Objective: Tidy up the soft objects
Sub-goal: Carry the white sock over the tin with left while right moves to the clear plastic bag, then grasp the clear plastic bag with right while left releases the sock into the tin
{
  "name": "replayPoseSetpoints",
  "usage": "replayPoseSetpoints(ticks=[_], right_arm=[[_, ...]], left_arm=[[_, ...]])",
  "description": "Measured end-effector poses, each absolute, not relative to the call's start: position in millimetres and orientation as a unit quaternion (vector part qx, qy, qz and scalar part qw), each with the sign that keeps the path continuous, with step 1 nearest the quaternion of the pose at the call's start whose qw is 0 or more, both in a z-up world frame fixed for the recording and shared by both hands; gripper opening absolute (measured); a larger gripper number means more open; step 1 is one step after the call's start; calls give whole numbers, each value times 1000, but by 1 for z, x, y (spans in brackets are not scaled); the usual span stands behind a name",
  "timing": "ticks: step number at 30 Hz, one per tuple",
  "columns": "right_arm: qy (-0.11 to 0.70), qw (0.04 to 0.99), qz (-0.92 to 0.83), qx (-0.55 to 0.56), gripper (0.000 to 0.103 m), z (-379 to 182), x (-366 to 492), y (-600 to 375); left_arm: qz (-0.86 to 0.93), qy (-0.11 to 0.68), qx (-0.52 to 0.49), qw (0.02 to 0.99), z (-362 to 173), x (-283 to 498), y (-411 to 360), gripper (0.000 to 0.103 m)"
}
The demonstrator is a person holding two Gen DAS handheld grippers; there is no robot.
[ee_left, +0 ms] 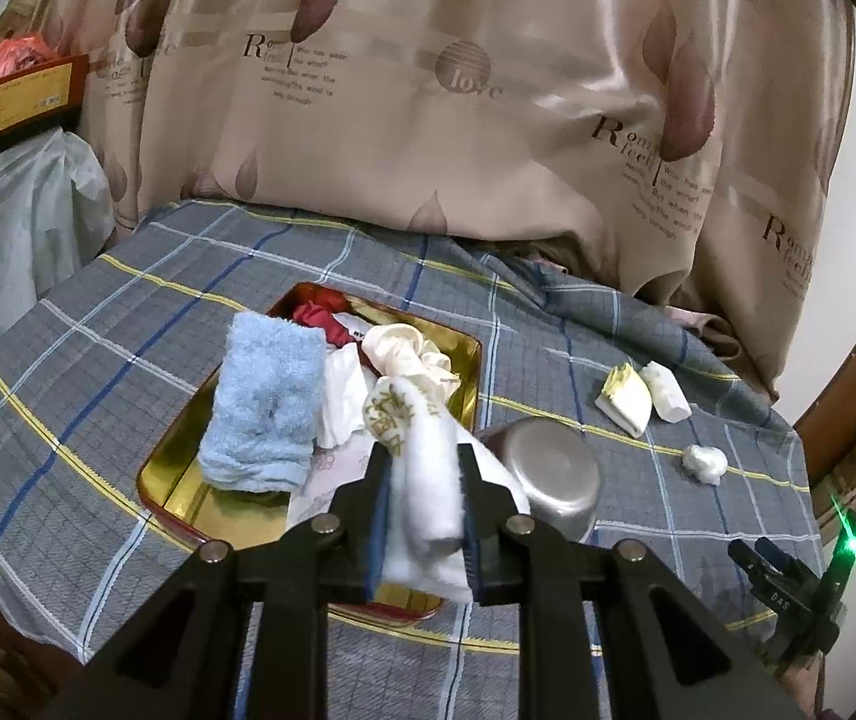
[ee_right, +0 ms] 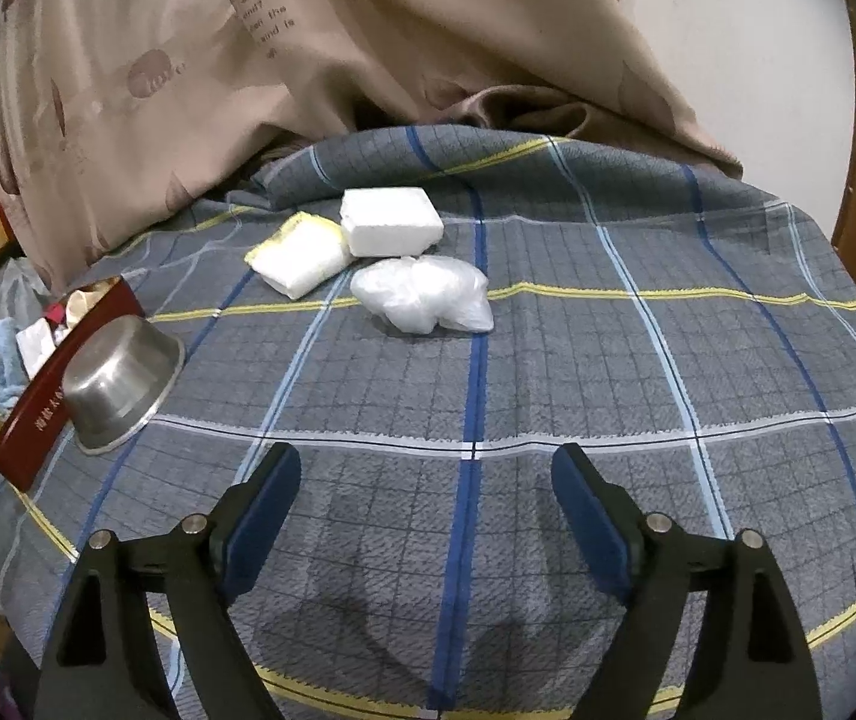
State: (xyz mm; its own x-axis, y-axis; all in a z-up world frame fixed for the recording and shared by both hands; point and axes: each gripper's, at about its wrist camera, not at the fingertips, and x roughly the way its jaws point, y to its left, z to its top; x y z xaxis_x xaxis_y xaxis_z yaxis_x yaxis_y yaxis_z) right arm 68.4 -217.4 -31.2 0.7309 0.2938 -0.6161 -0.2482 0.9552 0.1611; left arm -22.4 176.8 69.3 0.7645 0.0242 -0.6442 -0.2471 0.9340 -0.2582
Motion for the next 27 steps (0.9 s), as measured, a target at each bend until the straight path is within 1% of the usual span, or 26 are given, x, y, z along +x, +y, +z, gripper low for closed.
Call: replayPoseSetpoints(ticks=[3, 10, 12, 18, 22, 25, 27], right_arm=[[344, 928, 142, 22, 84, -30, 72, -212], [310, 937, 160, -21, 85, 0, 92, -186], [307, 936, 164, -50, 85, 7, 105, -177], [321, 918, 183, -146, 85, 8, 138, -158], [337, 904, 194, -176, 84, 3, 154, -156], [342, 898, 193, -198, 80, -1, 164, -152], [353, 892, 191, -207, 74, -5, 172, -149]], left_arm=[[73, 337, -171, 923, 69, -22, 180, 20], [78, 336, -178, 922, 69, -21, 188, 20], [80, 337, -178, 921, 69, -21, 188, 20], [83, 337, -181, 920, 68, -20, 192, 20], [82, 344, -185, 917, 65, -17, 194, 20], [82, 349, -182, 916, 62, -16, 194, 21], [82, 350, -183, 915, 61, -16, 194, 21]])
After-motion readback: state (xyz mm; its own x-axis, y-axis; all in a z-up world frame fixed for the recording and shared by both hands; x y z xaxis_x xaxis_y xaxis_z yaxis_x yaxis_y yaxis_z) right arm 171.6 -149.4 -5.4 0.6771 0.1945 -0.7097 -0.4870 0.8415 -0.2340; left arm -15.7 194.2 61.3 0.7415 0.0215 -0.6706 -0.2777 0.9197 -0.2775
